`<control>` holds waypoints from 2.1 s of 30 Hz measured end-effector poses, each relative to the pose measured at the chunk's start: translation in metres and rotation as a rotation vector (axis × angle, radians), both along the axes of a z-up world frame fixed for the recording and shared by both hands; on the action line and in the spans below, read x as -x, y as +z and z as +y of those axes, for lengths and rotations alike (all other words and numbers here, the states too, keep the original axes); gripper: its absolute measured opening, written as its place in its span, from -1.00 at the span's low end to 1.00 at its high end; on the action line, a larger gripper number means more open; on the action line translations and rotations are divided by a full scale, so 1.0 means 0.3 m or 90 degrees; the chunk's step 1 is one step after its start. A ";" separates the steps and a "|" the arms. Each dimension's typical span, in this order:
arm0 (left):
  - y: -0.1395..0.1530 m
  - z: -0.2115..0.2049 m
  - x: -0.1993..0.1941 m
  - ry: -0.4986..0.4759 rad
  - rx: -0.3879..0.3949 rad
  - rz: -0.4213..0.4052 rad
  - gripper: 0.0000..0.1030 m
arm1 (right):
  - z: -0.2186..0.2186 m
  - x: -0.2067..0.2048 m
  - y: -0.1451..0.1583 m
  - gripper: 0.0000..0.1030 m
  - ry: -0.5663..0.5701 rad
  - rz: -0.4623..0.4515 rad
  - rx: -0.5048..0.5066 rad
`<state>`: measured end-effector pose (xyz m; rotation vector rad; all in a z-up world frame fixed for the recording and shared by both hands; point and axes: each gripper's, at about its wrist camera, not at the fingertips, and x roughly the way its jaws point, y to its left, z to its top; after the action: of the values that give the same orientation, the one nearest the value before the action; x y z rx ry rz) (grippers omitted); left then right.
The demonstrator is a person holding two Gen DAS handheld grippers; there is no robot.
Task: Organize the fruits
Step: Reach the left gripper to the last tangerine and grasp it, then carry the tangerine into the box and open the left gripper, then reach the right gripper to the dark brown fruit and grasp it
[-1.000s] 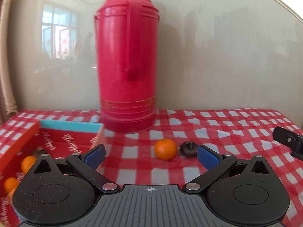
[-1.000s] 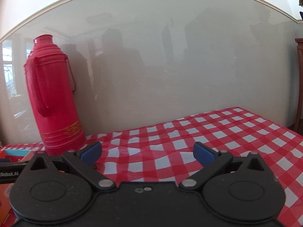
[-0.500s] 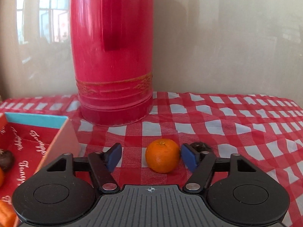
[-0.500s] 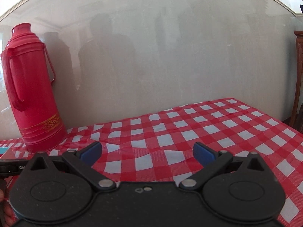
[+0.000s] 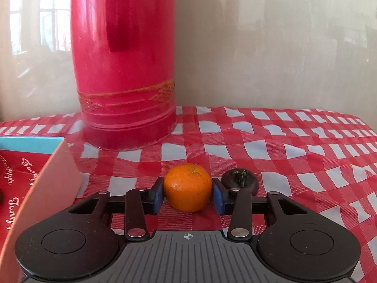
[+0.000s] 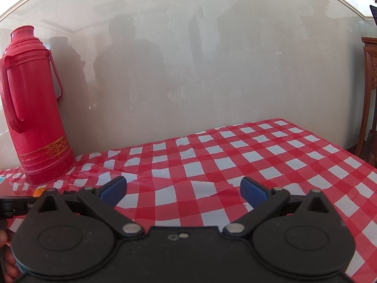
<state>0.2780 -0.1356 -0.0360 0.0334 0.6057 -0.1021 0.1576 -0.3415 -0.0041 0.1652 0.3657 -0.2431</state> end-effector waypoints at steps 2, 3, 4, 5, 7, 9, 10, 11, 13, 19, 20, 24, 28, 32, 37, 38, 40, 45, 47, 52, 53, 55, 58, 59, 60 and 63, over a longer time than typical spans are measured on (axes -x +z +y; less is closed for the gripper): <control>0.025 0.003 0.030 -0.004 0.003 -0.011 -0.19 | -0.005 0.002 -0.002 0.89 -0.003 0.002 -0.004; 0.034 0.005 0.042 -0.005 0.001 -0.017 -0.19 | -0.008 0.003 -0.004 0.89 -0.005 0.002 -0.009; 0.041 0.013 0.048 -0.008 -0.002 -0.027 -0.19 | -0.009 0.002 -0.006 0.89 -0.004 0.004 -0.015; 0.054 0.019 0.066 -0.010 -0.001 -0.034 -0.19 | -0.008 -0.001 -0.009 0.89 -0.002 0.005 -0.022; 0.081 0.031 0.103 -0.013 -0.008 -0.045 -0.19 | -0.002 -0.012 -0.015 0.89 0.003 0.014 -0.042; 0.110 0.053 0.141 -0.012 -0.015 -0.060 -0.19 | 0.004 -0.020 -0.018 0.89 0.010 0.019 -0.068; 0.124 0.065 0.163 -0.009 -0.016 -0.067 -0.19 | 0.009 -0.021 -0.017 0.89 0.014 0.019 -0.079; 0.136 0.082 0.182 -0.004 -0.018 -0.074 -0.19 | 0.015 -0.019 -0.015 0.89 0.018 0.017 -0.084; 0.154 0.123 0.216 0.007 -0.016 -0.082 -0.19 | 0.032 -0.013 -0.008 0.89 0.026 0.016 -0.081; 0.208 0.285 0.348 0.074 -0.026 -0.115 -0.19 | 0.074 0.010 0.009 0.89 0.040 0.008 -0.086; 0.209 0.320 0.368 0.091 -0.033 -0.117 -0.19 | 0.084 0.011 0.011 0.89 0.046 0.008 -0.085; 0.176 0.454 0.441 0.155 -0.033 -0.106 -0.18 | 0.145 0.025 0.014 0.89 0.077 0.004 -0.049; 0.186 0.535 0.488 0.192 -0.043 -0.136 1.00 | 0.193 0.053 0.012 0.89 0.106 0.001 -0.020; 0.200 0.573 0.522 0.191 -0.057 -0.176 1.00 | 0.213 0.061 0.006 0.89 0.109 0.005 -0.001; 0.201 0.638 0.528 0.209 -0.046 -0.165 1.00 | 0.244 0.047 0.003 0.89 0.110 0.011 -0.007; 0.201 0.655 0.530 0.212 -0.043 -0.164 1.00 | 0.259 0.044 0.003 0.89 0.113 0.010 -0.005; 0.195 0.684 0.550 0.221 -0.038 -0.159 1.00 | 0.290 0.033 0.005 0.89 0.123 0.011 0.000; 0.188 0.747 0.564 0.239 -0.045 -0.154 1.00 | 0.388 -0.009 0.012 0.89 0.157 0.015 0.033; 0.185 0.782 0.569 0.252 -0.045 -0.150 1.00 | 0.430 -0.027 0.014 0.87 0.171 0.017 0.056; 0.170 0.883 0.575 0.279 -0.027 -0.136 1.00 | 0.514 -0.093 0.006 0.70 0.189 0.039 0.094; 0.165 0.898 0.576 0.281 -0.020 -0.134 1.00 | 0.525 -0.109 0.000 0.64 0.189 0.046 0.095; 0.156 0.927 0.577 0.284 0.004 -0.128 1.00 | 0.548 -0.144 -0.013 0.50 0.185 0.063 0.105; 0.145 0.951 0.570 0.280 0.028 -0.117 1.00 | 0.563 -0.202 -0.036 0.30 0.178 0.097 0.108; 0.140 0.952 0.565 0.276 0.028 -0.115 1.00 | 0.566 -0.220 -0.043 0.28 0.174 0.107 0.107; 0.134 0.951 0.559 0.272 0.027 -0.111 1.00 | 0.567 -0.234 -0.048 0.25 0.172 0.116 0.105; 0.130 0.944 0.545 0.259 0.030 -0.106 1.00 | 0.567 -0.270 -0.053 0.16 0.160 0.131 0.103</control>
<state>0.1144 0.1477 0.0030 -0.1255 0.4332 0.2784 0.2386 -0.1714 -0.0199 -0.0667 0.5645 -0.0404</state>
